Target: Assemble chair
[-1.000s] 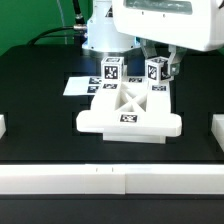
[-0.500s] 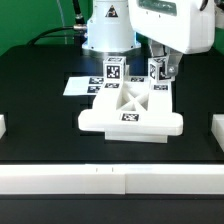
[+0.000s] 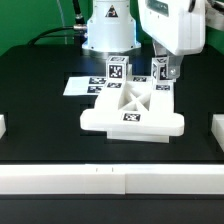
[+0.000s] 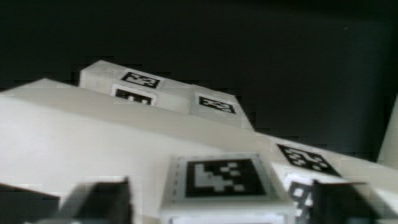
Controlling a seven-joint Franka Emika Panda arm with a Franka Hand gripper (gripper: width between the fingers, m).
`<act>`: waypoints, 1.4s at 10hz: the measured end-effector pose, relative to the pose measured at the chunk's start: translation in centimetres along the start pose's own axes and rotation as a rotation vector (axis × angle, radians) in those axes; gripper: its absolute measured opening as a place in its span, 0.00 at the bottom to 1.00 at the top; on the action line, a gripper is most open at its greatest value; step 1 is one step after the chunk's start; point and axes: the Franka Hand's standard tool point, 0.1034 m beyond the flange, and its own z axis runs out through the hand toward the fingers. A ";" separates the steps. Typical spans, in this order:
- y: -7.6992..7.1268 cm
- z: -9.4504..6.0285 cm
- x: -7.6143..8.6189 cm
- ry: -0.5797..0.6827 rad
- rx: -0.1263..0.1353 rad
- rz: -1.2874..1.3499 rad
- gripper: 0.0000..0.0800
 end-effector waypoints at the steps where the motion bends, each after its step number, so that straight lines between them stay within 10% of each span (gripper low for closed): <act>1: 0.0 0.0 0.0 0.000 0.000 -0.039 0.76; 14: 0.1 0.1 -0.1 0.022 -0.029 -1.118 0.81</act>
Offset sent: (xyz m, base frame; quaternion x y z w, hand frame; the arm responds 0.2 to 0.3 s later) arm 0.0000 0.0000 0.0000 0.0000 0.0000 -0.1938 0.9810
